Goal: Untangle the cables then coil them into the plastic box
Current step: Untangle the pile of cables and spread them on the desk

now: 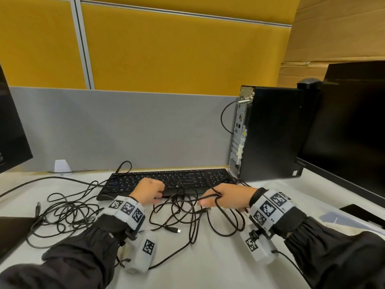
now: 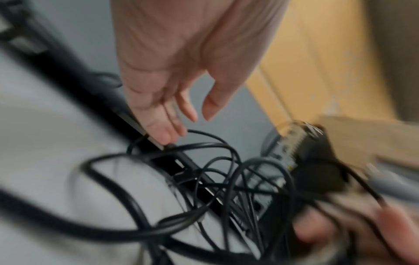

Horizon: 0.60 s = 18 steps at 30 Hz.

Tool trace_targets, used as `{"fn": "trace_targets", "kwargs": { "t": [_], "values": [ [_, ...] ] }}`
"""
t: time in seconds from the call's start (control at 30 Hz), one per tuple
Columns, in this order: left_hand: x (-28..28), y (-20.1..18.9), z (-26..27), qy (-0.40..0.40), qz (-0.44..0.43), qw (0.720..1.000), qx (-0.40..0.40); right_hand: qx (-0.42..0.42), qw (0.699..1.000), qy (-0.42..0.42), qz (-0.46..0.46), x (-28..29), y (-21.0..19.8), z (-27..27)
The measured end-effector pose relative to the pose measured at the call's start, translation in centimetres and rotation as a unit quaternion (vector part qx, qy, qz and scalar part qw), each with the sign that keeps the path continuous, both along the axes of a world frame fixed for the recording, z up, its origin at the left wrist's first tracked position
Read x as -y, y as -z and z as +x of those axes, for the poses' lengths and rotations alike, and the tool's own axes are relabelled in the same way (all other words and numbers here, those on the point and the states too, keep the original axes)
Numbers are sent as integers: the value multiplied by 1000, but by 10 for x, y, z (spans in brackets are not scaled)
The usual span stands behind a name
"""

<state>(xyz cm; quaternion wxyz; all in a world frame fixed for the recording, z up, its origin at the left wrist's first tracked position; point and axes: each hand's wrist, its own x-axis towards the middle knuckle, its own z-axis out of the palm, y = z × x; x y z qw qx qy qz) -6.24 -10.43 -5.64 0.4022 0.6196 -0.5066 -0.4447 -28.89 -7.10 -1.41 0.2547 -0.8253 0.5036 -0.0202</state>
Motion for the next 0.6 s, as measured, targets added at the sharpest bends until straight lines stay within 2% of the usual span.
{"fn": "trace_targets", "kwargs": {
  "t": [0.07, 0.13, 0.2, 0.27, 0.33, 0.43, 0.53, 0.6],
  "values": [
    [2, 4, 3, -31, 91, 986, -133, 3, 1000, 0, 13, 2, 6, -2],
    [2, 10, 4, -38, 155, 964, -214, 10, 999, 35, -27, 7, 9, -6],
    [0, 14, 4, -27, 185, 954, -236, 6, 986, 115, -123, 12, 9, -13],
    [1, 17, 4, -25, 184, 951, -248, -4, 955, 196, -223, 15, 9, -19],
    [1, 19, 4, -34, 188, 945, -264, 23, 932, 240, -272, 16, 14, -21],
    [2, 25, 4, -48, 183, 936, -297, 146, 906, 252, -308, 20, 16, -24],
    [9, 34, 4, -50, 172, 932, -314, 327, 840, 273, -335, 20, -9, -38],
    [10, 37, 3, -42, 167, 933, -315, 394, 816, 272, -324, 14, -31, -49]
  ]
}}
